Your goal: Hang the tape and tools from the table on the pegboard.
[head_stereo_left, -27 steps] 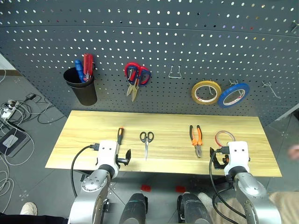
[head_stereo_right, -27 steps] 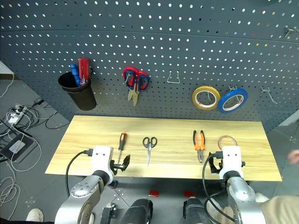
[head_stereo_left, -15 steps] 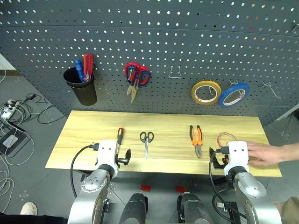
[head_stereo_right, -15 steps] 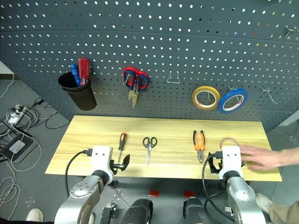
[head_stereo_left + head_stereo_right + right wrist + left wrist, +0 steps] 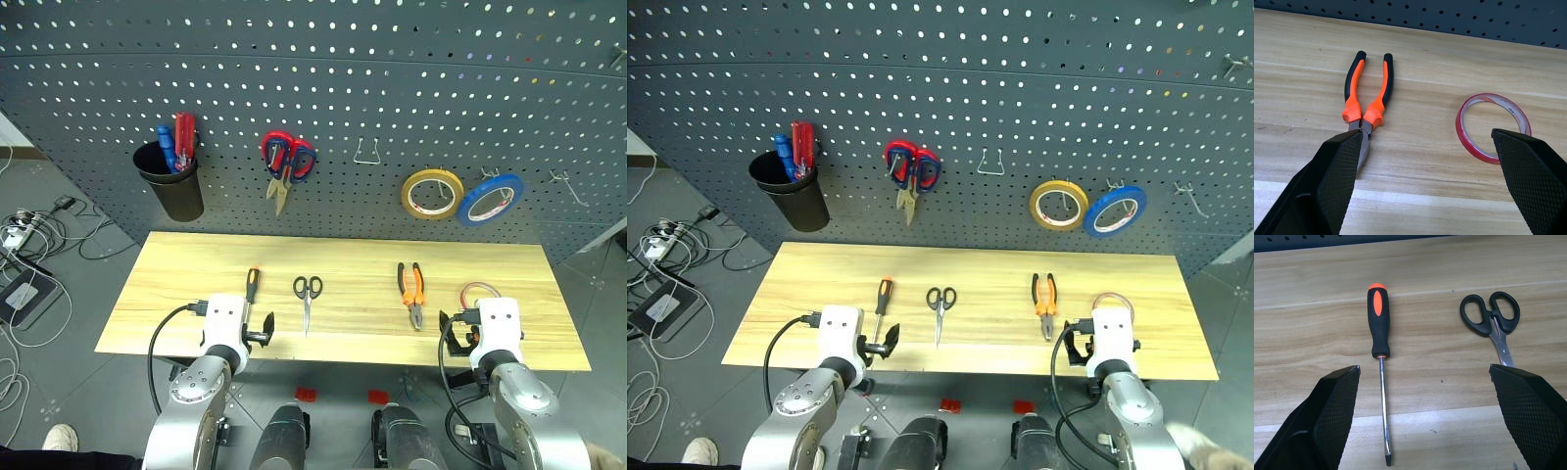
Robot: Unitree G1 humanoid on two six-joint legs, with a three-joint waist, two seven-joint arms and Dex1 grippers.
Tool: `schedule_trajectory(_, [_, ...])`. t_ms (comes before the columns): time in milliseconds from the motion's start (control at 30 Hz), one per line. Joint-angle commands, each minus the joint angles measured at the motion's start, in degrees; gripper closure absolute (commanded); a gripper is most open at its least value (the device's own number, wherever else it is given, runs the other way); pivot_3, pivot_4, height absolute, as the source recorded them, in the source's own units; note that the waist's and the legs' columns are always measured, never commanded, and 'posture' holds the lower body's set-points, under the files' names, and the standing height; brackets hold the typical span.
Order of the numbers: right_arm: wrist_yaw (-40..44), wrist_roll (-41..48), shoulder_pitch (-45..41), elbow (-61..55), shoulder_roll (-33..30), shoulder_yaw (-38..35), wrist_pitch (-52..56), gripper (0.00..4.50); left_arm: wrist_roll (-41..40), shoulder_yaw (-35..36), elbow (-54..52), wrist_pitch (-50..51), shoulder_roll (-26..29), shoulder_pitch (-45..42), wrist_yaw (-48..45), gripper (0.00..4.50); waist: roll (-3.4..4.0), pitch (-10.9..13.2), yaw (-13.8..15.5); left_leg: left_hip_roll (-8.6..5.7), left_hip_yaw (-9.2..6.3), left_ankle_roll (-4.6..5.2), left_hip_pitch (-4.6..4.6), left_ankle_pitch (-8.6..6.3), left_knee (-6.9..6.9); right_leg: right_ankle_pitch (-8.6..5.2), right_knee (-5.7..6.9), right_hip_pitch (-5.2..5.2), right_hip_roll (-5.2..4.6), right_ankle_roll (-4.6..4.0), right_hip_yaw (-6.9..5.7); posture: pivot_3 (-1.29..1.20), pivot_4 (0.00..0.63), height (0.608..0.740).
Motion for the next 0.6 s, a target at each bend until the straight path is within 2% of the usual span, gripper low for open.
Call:
schedule_trajectory(33, [-0.1, -0.6, 0.0, -2.3, -0.3, -0.6, 0.0, 0.0, 0.0, 0.3, -2.5, -0.7, -0.2, 0.4, 0.4, 0.04, 0.0, 0.0, 0.0, 0.0, 0.0, 0.0, 0.0, 0.0, 0.0, 0.0, 0.0, 0.0, 0.0, 0.0, 0.0, 0.09, 0.228, 0.74])
schedule_trajectory(333, [1.3, -0.4, -0.5, -1.9, -1.8, -0.9, 0.1, 0.0, -0.1, -0.1, -2.8, -0.1, 0.2, 0.1, -0.1, 0.04, 0.0, 0.0, 0.0, 0.0, 0.0, 0.0, 0.0, 0.0, 0.0, 0.0, 0.0, 0.0, 0.0, 0.0, 0.0, 0.08, 0.248, 0.74])
schedule_trajectory(467, [4.6, 0.3, -2.1, 1.1, -5.1, -1.0, -1.0, 0.0, 0.1, -2.3, -1.6, -1.2, 2.8, -2.8, -3.2, 0.04, 0.01, 0.2, 0.0, -0.01, -0.01, 0.0, 0.01, 0.0, 0.0, 0.0, 0.0, 0.01, 0.01, 0.0, -0.01, 0.06, 0.275, 0.74])
schedule_trajectory(600, [7.0, 1.3, -4.6, 4.3, -7.6, -2.4, -1.5, 0.0, -1.2, -6.5, 1.5, -3.3, 6.9, -9.6, -10.6, 0.04, 0.11, 1.2, -0.1, -0.03, 0.01, 0.01, 0.04, 0.0, 0.02, 0.0, 0.06, 0.05, 0.02, 0.0, -0.01, 0.05, 0.306, 0.74])
